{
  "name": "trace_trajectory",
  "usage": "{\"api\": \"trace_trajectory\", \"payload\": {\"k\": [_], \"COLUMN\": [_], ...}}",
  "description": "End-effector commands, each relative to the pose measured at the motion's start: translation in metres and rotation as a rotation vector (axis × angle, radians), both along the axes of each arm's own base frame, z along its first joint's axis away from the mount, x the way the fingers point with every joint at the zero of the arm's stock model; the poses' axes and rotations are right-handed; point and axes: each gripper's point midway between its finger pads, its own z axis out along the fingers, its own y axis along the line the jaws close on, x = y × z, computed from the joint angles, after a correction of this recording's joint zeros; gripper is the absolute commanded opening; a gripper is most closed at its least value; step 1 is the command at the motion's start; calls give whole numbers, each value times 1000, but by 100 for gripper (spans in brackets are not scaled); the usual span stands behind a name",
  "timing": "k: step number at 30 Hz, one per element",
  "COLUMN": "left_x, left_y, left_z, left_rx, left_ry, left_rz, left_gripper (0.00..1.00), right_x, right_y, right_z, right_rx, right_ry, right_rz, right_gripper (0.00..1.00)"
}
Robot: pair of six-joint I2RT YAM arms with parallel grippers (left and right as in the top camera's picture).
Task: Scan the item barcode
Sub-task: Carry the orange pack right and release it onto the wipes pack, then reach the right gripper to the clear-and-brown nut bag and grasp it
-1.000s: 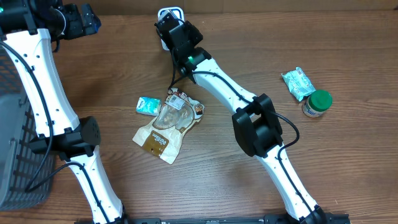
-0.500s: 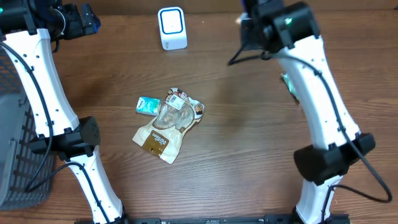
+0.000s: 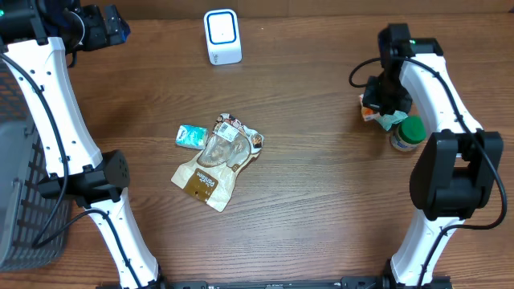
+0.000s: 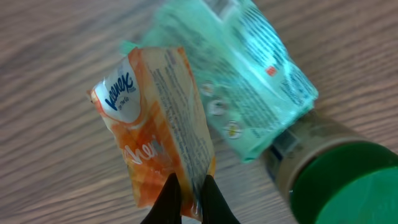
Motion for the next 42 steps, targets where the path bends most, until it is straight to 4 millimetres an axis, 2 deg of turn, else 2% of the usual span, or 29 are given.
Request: {"api": "trace_trajectory", "payload": {"k": [1,6,11,13,14,15,17,19,22,24,27,28,29,30,36,42], "left_x": [-6,-6,-6,-6,-6,-6,-6,-6,-6,-6,-6,-6,-6,-6,-6,-6], "left_y": [-3,-3,-3,-3,-3,-3,-3,-3,-3,-3,-3,-3,-3,-3,-3,-3], "left_z": [20,20,20,20,20,20,20,20,20,20,20,20,20,20,20,20], "left_rx": [8,8,8,8,8,8,8,8,8,8,8,8,8,8,8,8], "left_ry": [-46,-46,-46,-46,-46,-46,-46,-46,-46,-46,-46,-46,-46,-46,-46,-46], "left_rz": [9,9,9,9,9,9,9,9,9,9,9,9,9,9,9,9], "left_gripper": [100,100,99,100,100,100,99,100,99,100,100,99,100,99,100,100], "right_x": [5,14,12,12,12,12,14,17,24,27,25,21,19,15,-24,-69], "right_y": [-16,-34,-49,-50,-50,-50,-46,-38,-6,29,67,90,100,116,209,258], "right_z": [1,2,3,3,3,4,7,12,29,43,47,46,45,44,28,-5], "right_rx": [6,3,-24,-30,-30,-29,-11,34,164,260,343,373,380,385,502,521], "right_ry": [-36,-82,-79,-80,-80,-80,-85,-94,-116,-126,-121,-108,-102,-92,-3,109], "right_rz": [-48,-90,-115,-117,-117,-116,-109,-98,7,68,133,178,196,233,400,388], "right_gripper": [4,4,4,12,20,33,39,39,39,40,51,65,72,76,77,76]}}
